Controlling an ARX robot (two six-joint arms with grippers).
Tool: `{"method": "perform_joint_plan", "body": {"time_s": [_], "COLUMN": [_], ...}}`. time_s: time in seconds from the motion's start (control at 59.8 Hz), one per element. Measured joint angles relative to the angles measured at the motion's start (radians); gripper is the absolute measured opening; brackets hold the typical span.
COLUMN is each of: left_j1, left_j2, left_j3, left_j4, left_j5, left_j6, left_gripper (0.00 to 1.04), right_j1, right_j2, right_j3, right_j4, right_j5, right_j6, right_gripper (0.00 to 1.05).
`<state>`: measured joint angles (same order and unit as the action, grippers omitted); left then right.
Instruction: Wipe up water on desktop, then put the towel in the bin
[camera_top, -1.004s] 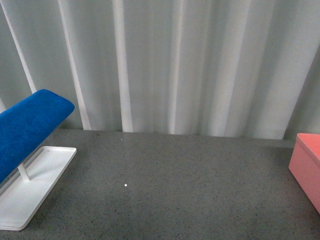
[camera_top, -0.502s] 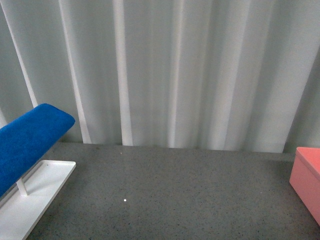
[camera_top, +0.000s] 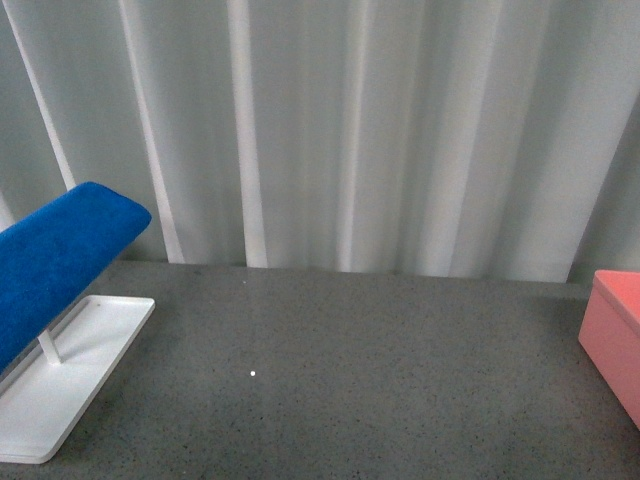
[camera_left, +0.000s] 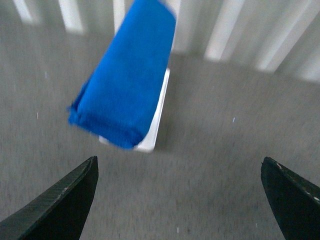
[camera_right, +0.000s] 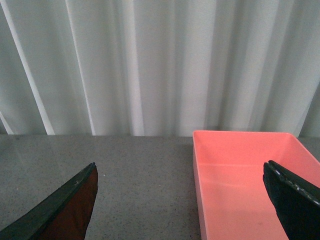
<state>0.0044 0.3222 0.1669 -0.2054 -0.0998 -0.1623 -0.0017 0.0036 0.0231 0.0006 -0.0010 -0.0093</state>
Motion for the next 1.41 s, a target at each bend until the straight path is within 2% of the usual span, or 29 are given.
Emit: {"method": "perform_joint_plan", "body": {"time_s": [0.167, 0.234, 0.301, 0.435, 0.72, 0.921, 1.406], "left_j1": [0.112, 0.14, 0.151, 0.156, 0.166, 0.172, 0.172], "left_j2": [0.509, 0.706, 0.891, 1.225, 1.579, 1.678, 1.746], "left_j3": [0.212, 0.335, 0.462, 0.745, 1.21, 1.317, 1.262], "left_j4": [0.277, 0.317, 0.314, 0.27, 0.072, 0.035, 0.115], "left_j5": [0.171, 0.227, 0.257, 0.228, 0.198, 0.163, 0.117], "left_j6": [0.036, 0.068, 0.112, 0.222, 0.345, 0.389, 0.427], "left_gripper": [0.98, 0.98, 0.98, 0.98, 0.98, 0.98, 0.98], "right_j1": [0.0, 0.0, 0.0, 0.0, 0.0, 0.0, 0.0], "right_j2": [0.0, 0.0, 0.0, 0.0, 0.0, 0.0, 0.0], "right_j3": [0.0, 0.0, 0.0, 0.0, 0.0, 0.0, 0.0], "right_j4": [0.0, 0.0, 0.0, 0.0, 0.0, 0.0, 0.0], "right_j5": [0.0, 0.0, 0.0, 0.0, 0.0, 0.0, 0.0], "right_j6": [0.0, 0.0, 0.0, 0.0, 0.0, 0.0, 0.0], "right_gripper": [0.98, 0.98, 0.98, 0.98, 0.98, 0.98, 0.98]}}
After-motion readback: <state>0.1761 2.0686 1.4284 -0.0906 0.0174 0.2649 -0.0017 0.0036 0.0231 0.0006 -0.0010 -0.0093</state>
